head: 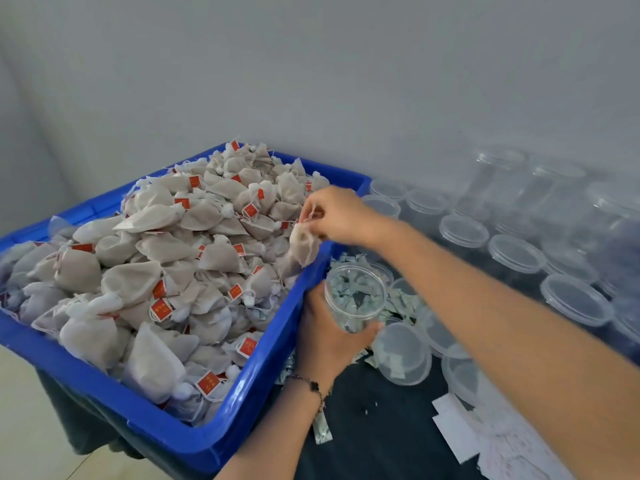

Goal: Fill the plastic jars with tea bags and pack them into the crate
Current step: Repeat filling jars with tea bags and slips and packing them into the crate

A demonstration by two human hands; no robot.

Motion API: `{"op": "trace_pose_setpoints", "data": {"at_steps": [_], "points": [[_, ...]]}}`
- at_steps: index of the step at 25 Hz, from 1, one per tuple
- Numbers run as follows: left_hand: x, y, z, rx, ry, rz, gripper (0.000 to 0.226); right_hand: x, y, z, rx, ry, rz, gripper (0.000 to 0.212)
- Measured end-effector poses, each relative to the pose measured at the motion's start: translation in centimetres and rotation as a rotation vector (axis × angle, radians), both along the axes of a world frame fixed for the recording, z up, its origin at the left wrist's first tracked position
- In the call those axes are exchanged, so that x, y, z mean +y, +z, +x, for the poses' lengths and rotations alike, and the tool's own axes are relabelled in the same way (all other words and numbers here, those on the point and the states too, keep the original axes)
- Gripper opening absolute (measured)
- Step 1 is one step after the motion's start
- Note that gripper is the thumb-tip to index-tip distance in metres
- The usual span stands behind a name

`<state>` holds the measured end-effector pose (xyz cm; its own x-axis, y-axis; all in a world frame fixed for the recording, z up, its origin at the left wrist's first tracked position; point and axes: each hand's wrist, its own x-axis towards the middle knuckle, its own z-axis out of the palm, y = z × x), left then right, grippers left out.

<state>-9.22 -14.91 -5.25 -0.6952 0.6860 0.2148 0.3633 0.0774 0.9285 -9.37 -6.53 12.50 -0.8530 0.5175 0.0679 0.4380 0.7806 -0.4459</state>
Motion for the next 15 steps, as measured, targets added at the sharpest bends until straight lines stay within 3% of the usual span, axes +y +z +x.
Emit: {"op": "trace_pose_setpoints", "data": {"at_steps": [4,9,15], "points": [[0.1,-0.4,0.1,0.069,-0.077,-0.004,0.102,-0.4,4.0,5.0,0.111,0.027,-0.232,0.006],[-0.1,-0.3,-0.1,0.085,-0.043,-0.026,0.099,-0.5,6.2,8.4,0.152,0.006,-0.235,0.019],[-0.1,-0.3,0.0,0.082,-0.051,-0.007,0.097,-0.3,2.1,9.2,-0.062,-0.007,-0.191,0.009]]}}
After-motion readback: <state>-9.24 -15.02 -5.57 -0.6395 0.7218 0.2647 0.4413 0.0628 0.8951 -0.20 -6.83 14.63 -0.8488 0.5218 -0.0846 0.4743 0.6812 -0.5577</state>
